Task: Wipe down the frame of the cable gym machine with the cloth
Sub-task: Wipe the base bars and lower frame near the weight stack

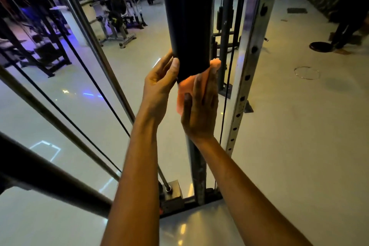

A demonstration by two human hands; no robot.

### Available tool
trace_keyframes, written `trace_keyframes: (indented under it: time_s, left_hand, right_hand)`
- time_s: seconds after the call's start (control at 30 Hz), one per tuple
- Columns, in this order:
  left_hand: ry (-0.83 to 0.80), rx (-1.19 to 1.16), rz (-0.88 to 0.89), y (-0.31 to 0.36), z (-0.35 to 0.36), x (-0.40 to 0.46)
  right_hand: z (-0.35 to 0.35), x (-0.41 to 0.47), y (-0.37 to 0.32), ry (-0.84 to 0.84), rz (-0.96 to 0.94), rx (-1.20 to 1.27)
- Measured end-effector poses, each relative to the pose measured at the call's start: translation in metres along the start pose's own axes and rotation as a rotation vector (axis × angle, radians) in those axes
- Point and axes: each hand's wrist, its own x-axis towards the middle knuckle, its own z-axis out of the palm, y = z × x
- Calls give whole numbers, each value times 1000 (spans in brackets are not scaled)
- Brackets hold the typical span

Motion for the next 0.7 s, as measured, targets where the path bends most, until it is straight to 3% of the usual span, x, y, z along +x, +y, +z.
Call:
trace_keyframes:
  time_s: [0.2, 0.33, 0.53, 0.7]
  left_hand:
    - [-12, 19, -44, -14, -2, -7]
    - [-45, 14, -48, -17, -6, -6]
    - [-97, 21, -55, -18, -12, 0]
    - [-125, 25, -99, -31, -14, -5]
  right_hand:
    - [-1, -83, 27, -166, 219, 90]
    - [1, -46, 14, -58, 40, 23]
    - [-1, 2, -6, 80, 12, 39]
    - [5, -81, 26, -131, 112, 41]
